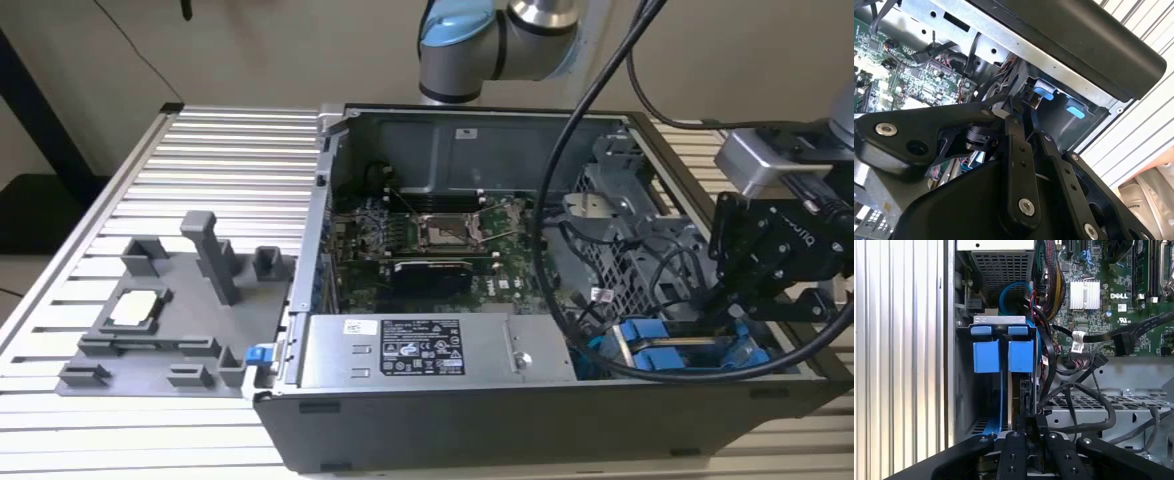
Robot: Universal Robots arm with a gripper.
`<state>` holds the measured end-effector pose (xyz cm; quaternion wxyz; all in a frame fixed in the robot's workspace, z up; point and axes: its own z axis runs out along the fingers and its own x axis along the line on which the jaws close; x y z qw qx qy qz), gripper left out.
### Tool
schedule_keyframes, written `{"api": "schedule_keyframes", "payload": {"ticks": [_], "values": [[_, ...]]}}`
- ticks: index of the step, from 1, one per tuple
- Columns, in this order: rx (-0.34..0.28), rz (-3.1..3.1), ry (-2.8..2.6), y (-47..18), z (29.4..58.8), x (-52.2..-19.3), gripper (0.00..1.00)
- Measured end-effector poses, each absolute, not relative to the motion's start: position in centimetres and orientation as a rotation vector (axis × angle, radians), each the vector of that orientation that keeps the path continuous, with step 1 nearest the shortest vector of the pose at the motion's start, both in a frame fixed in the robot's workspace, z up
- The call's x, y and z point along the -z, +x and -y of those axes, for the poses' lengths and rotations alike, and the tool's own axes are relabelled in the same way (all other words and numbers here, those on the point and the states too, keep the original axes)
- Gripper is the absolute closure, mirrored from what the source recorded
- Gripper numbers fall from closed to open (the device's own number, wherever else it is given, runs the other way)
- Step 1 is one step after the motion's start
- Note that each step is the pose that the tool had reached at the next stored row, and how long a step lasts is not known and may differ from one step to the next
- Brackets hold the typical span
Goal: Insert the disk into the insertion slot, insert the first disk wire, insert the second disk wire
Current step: 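Insert the first disk wire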
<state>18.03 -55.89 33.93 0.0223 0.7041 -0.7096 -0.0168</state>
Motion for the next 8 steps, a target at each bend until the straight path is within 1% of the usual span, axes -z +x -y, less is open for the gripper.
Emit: {"api": "schedule_keyframes", "payload": {"ticks": [8], "values": [[0.051, 2.199, 2.179, 18.03, 55.9, -33.31, 0.81]]}}
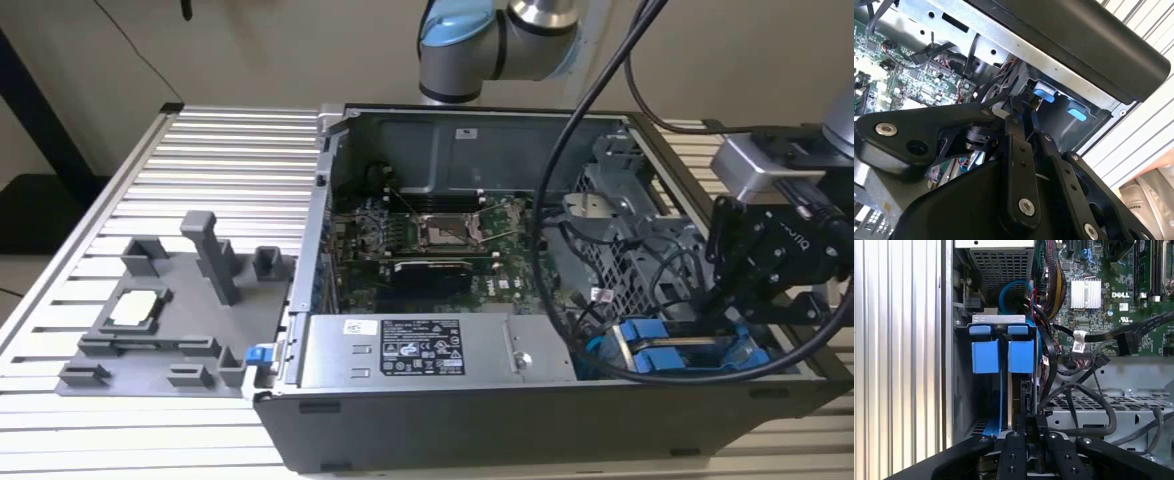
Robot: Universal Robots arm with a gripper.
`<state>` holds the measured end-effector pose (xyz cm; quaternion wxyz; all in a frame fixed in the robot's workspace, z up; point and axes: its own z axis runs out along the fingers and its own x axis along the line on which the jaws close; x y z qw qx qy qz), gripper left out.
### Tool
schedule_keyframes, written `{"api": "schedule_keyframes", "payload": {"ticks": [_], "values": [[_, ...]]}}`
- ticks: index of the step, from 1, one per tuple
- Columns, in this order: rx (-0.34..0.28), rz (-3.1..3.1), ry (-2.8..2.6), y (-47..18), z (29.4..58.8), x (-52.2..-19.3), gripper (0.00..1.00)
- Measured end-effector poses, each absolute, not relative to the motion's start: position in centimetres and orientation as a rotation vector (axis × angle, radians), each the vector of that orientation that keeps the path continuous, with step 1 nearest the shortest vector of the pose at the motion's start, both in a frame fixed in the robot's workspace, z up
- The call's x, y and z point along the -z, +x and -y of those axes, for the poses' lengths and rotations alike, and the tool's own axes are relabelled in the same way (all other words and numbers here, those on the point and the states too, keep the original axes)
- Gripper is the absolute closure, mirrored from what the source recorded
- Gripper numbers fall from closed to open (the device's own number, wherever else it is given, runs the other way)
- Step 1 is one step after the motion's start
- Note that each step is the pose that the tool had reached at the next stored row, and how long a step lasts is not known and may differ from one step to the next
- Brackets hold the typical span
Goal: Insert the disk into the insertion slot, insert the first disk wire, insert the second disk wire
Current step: 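Insert the first disk wire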
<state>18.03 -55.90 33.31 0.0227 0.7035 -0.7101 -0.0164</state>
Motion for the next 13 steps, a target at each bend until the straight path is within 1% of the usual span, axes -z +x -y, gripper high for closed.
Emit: {"api": "schedule_keyframes", "payload": {"ticks": [6, 7, 13], "values": [[0.054, 2.201, 2.18, 18.0, 55.9, -32.8, 0.8], [0.054, 2.201, 2.179, 18.0, 55.9, -32.9, 0.73], [0.053, 2.2, 2.179, 18.0, 55.9, -33.9, 0.73]]}}
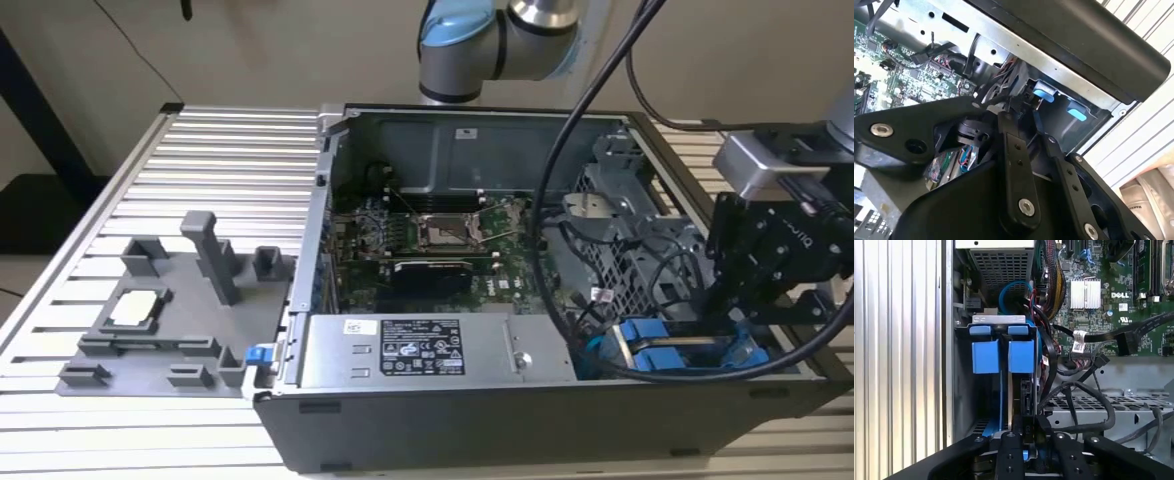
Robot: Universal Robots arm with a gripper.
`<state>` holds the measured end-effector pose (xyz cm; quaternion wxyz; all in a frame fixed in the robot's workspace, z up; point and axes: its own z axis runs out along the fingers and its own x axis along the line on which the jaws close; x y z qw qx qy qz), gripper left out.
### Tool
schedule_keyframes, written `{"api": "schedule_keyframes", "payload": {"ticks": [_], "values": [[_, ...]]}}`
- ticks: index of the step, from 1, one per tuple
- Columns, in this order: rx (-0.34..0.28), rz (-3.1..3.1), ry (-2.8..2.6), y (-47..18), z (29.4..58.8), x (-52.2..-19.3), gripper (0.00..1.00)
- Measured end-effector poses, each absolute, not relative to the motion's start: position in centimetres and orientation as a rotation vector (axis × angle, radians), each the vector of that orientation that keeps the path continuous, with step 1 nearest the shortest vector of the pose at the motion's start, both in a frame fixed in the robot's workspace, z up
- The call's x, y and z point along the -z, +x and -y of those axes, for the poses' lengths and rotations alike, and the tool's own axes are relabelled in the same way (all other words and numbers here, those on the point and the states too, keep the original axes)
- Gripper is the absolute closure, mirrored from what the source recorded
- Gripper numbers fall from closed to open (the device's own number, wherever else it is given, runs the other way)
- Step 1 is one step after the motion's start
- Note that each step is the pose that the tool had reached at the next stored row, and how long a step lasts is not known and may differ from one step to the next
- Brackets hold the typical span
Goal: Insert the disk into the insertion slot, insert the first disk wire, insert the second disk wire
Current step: 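Insert the first disk wire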
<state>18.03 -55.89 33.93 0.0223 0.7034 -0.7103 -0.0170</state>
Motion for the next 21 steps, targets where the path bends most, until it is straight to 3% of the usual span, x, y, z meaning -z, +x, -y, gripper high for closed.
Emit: {"api": "schedule_keyframes", "payload": {"ticks": [16, 21], "values": [[0.053, 2.2, 2.179, 18.0, 55.9, -38.9, 0.73], [0.053, 2.2, 2.179, 18.0, 55.9, -39.1, 0.73]]}}
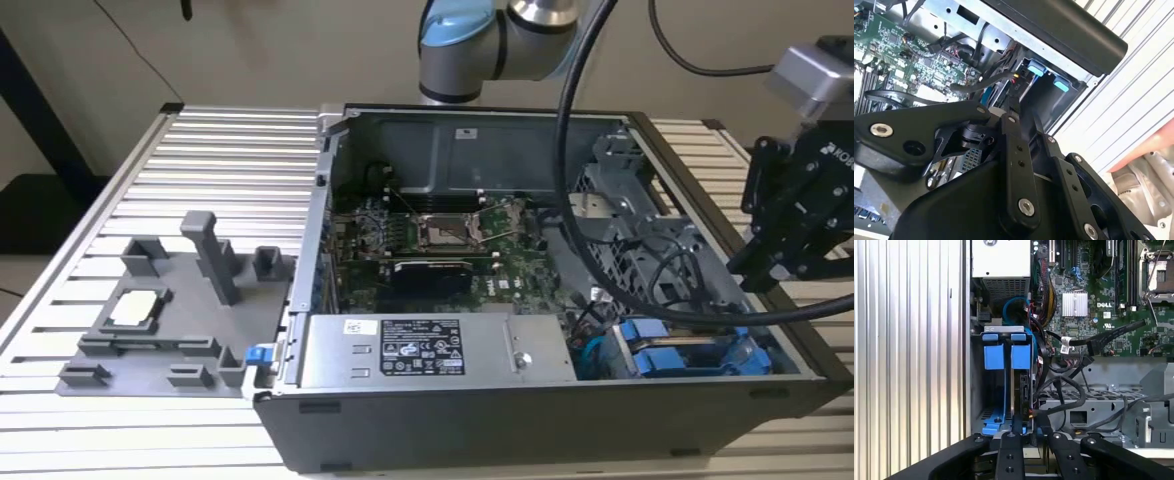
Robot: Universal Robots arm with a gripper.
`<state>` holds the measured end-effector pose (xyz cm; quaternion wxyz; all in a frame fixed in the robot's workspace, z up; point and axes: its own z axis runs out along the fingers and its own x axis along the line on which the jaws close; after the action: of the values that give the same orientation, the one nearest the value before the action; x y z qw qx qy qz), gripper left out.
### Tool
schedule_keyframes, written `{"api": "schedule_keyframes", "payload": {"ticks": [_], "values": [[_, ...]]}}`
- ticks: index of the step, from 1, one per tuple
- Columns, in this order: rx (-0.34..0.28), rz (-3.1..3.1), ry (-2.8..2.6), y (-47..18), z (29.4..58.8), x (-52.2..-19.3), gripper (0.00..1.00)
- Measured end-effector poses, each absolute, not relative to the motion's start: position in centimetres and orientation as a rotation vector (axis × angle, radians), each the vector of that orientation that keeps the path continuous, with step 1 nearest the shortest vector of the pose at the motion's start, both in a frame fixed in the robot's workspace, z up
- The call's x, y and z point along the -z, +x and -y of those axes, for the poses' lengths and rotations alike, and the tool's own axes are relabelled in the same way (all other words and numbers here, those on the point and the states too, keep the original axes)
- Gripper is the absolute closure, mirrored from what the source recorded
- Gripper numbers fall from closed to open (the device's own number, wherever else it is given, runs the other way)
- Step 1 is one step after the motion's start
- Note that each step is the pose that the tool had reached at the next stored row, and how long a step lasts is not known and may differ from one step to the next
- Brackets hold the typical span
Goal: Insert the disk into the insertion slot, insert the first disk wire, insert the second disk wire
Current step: 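Insert the first disk wire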
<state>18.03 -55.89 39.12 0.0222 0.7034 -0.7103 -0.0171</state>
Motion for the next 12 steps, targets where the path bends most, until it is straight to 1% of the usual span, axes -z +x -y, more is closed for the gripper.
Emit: {"api": "schedule_keyframes", "payload": {"ticks": [6, 12], "values": [[0.053, 2.2, 2.179, 18.0, 55.5, -39.1, 0.73], [0.053, 2.2, 2.179, 18.0, 54.2, -39.1, 0.73]]}}
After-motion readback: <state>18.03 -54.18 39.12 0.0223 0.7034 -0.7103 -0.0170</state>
